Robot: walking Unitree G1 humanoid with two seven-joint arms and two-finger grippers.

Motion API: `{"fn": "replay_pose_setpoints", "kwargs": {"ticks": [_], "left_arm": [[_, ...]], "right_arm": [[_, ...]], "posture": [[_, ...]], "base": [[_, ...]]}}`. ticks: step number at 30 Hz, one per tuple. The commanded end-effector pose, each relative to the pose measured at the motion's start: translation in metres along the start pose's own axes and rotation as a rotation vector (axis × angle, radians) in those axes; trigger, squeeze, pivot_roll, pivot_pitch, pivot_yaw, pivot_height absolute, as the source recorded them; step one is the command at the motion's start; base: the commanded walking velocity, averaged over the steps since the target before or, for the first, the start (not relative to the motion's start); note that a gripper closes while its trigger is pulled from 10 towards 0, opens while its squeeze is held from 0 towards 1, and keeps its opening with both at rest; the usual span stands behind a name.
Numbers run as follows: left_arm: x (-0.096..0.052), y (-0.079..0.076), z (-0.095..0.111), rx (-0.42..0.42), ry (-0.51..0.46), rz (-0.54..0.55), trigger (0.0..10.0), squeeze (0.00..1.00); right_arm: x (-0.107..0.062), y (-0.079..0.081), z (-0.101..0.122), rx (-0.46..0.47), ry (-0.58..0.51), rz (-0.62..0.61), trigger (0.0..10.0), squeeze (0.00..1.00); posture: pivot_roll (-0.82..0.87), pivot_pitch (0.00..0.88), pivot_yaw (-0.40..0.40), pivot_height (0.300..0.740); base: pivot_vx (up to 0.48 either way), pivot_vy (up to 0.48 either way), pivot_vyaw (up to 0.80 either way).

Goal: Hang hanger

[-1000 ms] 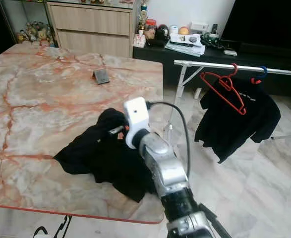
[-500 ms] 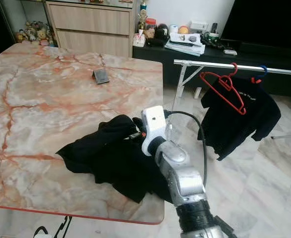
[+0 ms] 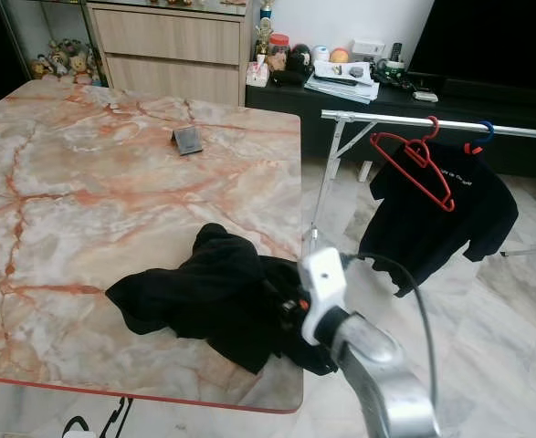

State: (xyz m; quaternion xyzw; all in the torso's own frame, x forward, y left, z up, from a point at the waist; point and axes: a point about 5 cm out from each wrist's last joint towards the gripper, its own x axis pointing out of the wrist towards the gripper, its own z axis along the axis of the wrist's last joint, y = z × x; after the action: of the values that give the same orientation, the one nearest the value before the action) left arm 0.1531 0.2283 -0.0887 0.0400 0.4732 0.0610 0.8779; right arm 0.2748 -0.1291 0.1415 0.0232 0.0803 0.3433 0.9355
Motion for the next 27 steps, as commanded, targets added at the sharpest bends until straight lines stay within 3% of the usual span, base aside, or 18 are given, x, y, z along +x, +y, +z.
{"fn": "replay_pose_setpoints", "kwargs": {"ticks": [1,2,3,4,7,8,10,11,12,21,22,23,24,27], "left_arm": [[-0.003,-0.001,-0.018,0.026,0.068,-0.011,10.0,0.00],[-0.003,-0.001,-0.018,0.027,0.068,-0.012,10.0,0.00],[-0.004,-0.001,-0.018,0.028,0.069,-0.012,10.0,0.00],[-0.003,-0.001,-0.018,0.031,0.069,-0.012,10.0,0.00],[-0.003,-0.001,-0.018,0.032,0.070,-0.012,10.0,0.00],[-0.004,0.000,-0.018,0.028,0.070,-0.009,10.0,0.00],[-0.004,0.000,-0.018,0.028,0.070,-0.008,10.0,0.00],[-0.004,0.001,-0.019,0.028,0.072,-0.006,10.0,0.00],[-0.004,0.001,-0.019,0.028,0.073,-0.006,10.0,0.00],[-0.004,0.001,-0.020,0.031,0.077,-0.008,10.0,0.00],[-0.004,0.000,-0.019,0.031,0.075,-0.009,10.0,0.00],[-0.004,-0.001,-0.019,0.031,0.073,-0.009,10.0,0.00],[-0.004,-0.001,-0.019,0.031,0.073,-0.009,10.0,0.00],[-0.004,-0.002,-0.019,0.024,0.066,-0.008,10.0,0.00]], "right_arm": [[-0.008,0.002,0.006,-0.009,-0.028,0.010,10.0,0.84],[-0.011,0.003,0.005,-0.009,-0.031,0.012,10.0,0.53],[-0.013,0.004,0.005,-0.007,-0.033,0.013,10.0,0.53],[-0.018,0.007,0.002,0.008,-0.041,0.021,10.0,0.00],[-0.025,0.008,0.000,0.045,-0.074,0.015,10.0,0.00],[-0.030,0.000,-0.002,0.077,-0.110,-0.086,10.0,0.00],[-0.033,-0.004,-0.002,0.078,-0.131,-0.140,10.0,0.00],[-0.039,-0.014,-0.006,0.122,-0.152,-0.266,10.0,0.00],[-0.042,-0.017,-0.009,0.152,-0.165,-0.316,10.0,0.00],[-0.063,-0.034,-0.028,0.237,-0.231,-0.635,10.0,0.00],[-0.068,-0.045,-0.042,0.264,-0.187,-0.776,10.0,0.00],[-0.069,-0.050,-0.050,0.279,-0.152,-0.833,10.0,0.00],[-0.069,-0.050,-0.050,0.279,-0.152,-0.833,10.0,0.00],[-0.065,-0.058,-0.086,0.336,-0.018,-0.931,10.0,0.00]], "posture": [[0.00,0.114,-0.066,0.740],[0.00,0.114,-0.066,0.740],[0.00,0.114,-0.066,0.740],[-0.01,0.113,-0.066,0.740],[0.00,0.113,-0.071,0.740],[0.01,0.114,-0.075,0.740],[0.01,0.114,-0.075,0.740],[0.00,0.113,-0.076,0.740],[0.00,0.114,-0.077,0.740],[0.00,0.114,-0.077,0.740],[0.00,0.110,-0.080,0.740],[0.00,0.110,-0.080,0.740],[0.00,0.110,-0.080,0.740],[0.01,0.104,-0.088,0.740]], "base": [[0.000,0.000,0.00],[0.000,0.000,0.00],[0.000,0.000,0.00],[0.000,0.000,0.00],[0.000,0.000,0.00],[0.000,0.000,0.00],[0.000,0.000,0.00],[0.000,0.000,0.00],[0.000,0.000,0.00],[0.000,0.000,0.00],[0.000,0.000,0.00],[0.000,0.000,0.00],[0.000,0.000,0.00],[0.000,0.000,0.00]]}}
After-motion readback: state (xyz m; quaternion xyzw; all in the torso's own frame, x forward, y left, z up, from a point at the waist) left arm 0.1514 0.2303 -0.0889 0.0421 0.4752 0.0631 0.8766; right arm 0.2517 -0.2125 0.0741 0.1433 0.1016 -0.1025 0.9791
